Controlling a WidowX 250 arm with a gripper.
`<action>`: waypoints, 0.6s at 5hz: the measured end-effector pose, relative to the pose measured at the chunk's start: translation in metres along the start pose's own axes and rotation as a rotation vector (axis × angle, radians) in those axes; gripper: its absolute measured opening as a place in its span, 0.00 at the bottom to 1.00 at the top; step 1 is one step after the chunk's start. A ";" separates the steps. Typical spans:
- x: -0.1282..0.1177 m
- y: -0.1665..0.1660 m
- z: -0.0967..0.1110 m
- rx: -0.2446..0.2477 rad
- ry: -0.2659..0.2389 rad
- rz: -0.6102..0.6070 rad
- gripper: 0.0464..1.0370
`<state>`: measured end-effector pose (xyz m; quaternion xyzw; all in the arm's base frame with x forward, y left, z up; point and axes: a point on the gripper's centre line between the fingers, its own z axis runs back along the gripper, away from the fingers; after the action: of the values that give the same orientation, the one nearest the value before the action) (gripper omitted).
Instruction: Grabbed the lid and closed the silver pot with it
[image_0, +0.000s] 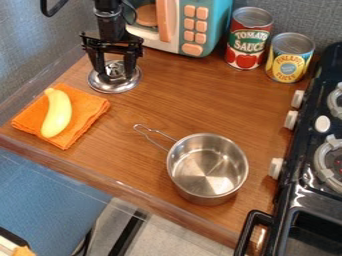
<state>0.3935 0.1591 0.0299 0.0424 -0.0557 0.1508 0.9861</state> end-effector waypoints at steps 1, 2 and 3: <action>0.001 0.001 0.002 0.003 -0.001 0.002 0.58; 0.002 0.005 0.002 0.004 -0.004 0.011 0.30; 0.002 0.004 0.002 -0.001 -0.002 0.010 0.24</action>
<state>0.3937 0.1637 0.0321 0.0419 -0.0571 0.1555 0.9853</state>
